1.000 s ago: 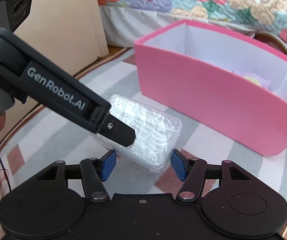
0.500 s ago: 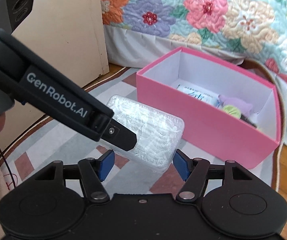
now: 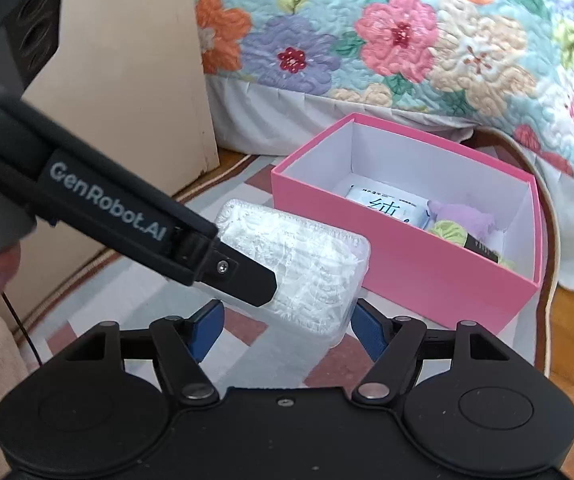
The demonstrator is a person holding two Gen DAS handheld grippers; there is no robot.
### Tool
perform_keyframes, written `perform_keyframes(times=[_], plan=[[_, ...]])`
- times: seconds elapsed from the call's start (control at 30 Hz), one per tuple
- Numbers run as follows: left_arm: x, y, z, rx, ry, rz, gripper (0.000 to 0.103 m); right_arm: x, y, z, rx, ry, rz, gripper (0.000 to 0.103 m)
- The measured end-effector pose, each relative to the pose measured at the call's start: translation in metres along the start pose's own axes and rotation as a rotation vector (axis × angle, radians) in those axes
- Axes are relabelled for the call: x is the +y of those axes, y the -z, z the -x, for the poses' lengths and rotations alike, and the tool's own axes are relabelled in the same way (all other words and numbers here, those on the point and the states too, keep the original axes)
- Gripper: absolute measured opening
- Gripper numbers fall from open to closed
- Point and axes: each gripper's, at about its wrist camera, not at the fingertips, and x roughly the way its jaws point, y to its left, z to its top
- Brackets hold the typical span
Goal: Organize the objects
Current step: 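Lift the floss-pick box with both tools and carry it over the pink box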
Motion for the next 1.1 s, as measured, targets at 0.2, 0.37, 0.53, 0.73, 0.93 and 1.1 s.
perform_keyframes(times=[0.2, 0.37, 0.53, 0.73, 0.93, 1.1], plan=[[-0.02, 0.001, 0.005, -0.051, -0.046, -0.039, 0.052, -0.002, -0.001, 0.007, -0.034, 0.008, -0.008, 0.076], [-0.029, -0.003, 0.012, -0.066, -0.057, -0.051, 0.052, -0.002, -0.007, 0.014, -0.051, 0.019, 0.013, 0.076], [-0.031, -0.014, 0.017, -0.065, -0.057, -0.044, 0.054, 0.0, -0.022, 0.017, -0.048, 0.036, 0.049, 0.076], [-0.026, -0.035, 0.023, -0.114, -0.026, -0.017, 0.054, -0.004, -0.045, 0.018, -0.084, 0.055, 0.095, 0.076], [-0.024, -0.062, 0.017, -0.135, -0.055, -0.009, 0.055, -0.01, -0.068, 0.004, -0.085, 0.065, 0.115, 0.076], [-0.017, -0.089, 0.004, -0.124, -0.069, -0.002, 0.055, -0.025, -0.086, -0.017, -0.069, 0.043, 0.095, 0.076]])
